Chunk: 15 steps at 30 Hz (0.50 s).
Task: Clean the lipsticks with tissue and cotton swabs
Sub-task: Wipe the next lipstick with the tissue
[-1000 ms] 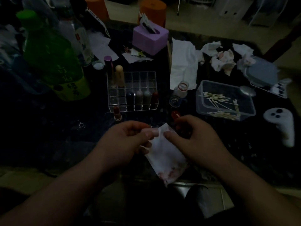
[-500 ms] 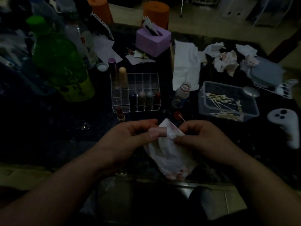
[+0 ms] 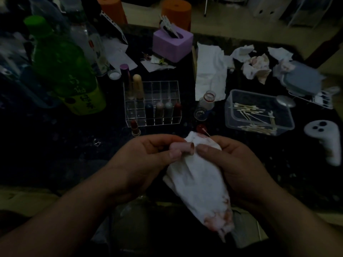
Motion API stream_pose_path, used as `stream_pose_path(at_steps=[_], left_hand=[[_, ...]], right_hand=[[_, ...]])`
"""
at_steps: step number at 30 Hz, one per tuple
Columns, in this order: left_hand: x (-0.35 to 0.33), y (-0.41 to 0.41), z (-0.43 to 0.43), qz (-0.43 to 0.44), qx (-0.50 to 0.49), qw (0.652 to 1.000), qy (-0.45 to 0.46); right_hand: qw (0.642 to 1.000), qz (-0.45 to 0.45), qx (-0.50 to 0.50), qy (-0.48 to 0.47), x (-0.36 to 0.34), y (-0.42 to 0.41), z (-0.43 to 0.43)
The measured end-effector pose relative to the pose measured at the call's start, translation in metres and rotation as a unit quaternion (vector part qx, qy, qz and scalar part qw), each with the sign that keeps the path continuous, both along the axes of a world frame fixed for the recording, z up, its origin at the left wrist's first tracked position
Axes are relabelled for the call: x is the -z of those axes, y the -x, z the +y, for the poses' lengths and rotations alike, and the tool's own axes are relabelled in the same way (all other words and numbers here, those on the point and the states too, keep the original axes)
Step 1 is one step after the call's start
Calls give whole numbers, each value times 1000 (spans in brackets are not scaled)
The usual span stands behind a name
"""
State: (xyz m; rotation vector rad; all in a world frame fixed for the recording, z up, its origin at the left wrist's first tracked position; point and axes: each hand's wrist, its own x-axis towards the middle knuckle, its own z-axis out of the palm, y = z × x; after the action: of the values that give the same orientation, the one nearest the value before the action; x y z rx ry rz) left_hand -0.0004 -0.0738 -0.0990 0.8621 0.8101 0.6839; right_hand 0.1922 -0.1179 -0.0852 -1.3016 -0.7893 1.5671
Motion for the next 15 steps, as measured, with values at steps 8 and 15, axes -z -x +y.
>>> stream_pose_path(at_steps=[8,15], left_hand=[[-4,0,-1,-40,22,999,18],[-7,-2,-2,70,17,997,-15]], right_hand=[[969,-199,32,-145,-10,-2,-2],[806,-439,-42,-396,2,1,-6]])
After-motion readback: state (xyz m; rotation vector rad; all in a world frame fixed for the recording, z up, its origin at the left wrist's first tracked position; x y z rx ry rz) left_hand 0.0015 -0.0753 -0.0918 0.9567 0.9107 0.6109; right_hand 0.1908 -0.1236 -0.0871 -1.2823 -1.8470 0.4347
